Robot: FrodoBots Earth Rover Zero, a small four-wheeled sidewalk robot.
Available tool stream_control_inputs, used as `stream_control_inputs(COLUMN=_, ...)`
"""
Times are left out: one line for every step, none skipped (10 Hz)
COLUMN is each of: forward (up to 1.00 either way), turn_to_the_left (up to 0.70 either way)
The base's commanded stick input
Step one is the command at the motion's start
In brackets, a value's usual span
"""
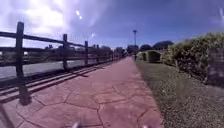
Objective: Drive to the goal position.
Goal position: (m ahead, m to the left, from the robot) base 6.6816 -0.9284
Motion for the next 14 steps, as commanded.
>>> stream_control_inputs(forward=0.70, turn_to_the_left=-0.35)
stream_control_inputs(forward=0.70, turn_to_the_left=-0.17)
stream_control_inputs(forward=0.70, turn_to_the_left=0.00)
stream_control_inputs(forward=0.70, turn_to_the_left=0.00)
stream_control_inputs(forward=0.70, turn_to_the_left=0.00)
stream_control_inputs(forward=0.70, turn_to_the_left=0.00)
stream_control_inputs(forward=0.70, turn_to_the_left=0.00)
stream_control_inputs(forward=0.70, turn_to_the_left=0.00)
stream_control_inputs(forward=0.70, turn_to_the_left=0.00)
stream_control_inputs(forward=0.70, turn_to_the_left=0.00)
stream_control_inputs(forward=0.70, turn_to_the_left=0.00)
stream_control_inputs(forward=0.70, turn_to_the_left=0.00)
stream_control_inputs(forward=0.70, turn_to_the_left=-0.16)
stream_control_inputs(forward=0.70, turn_to_the_left=-0.35)
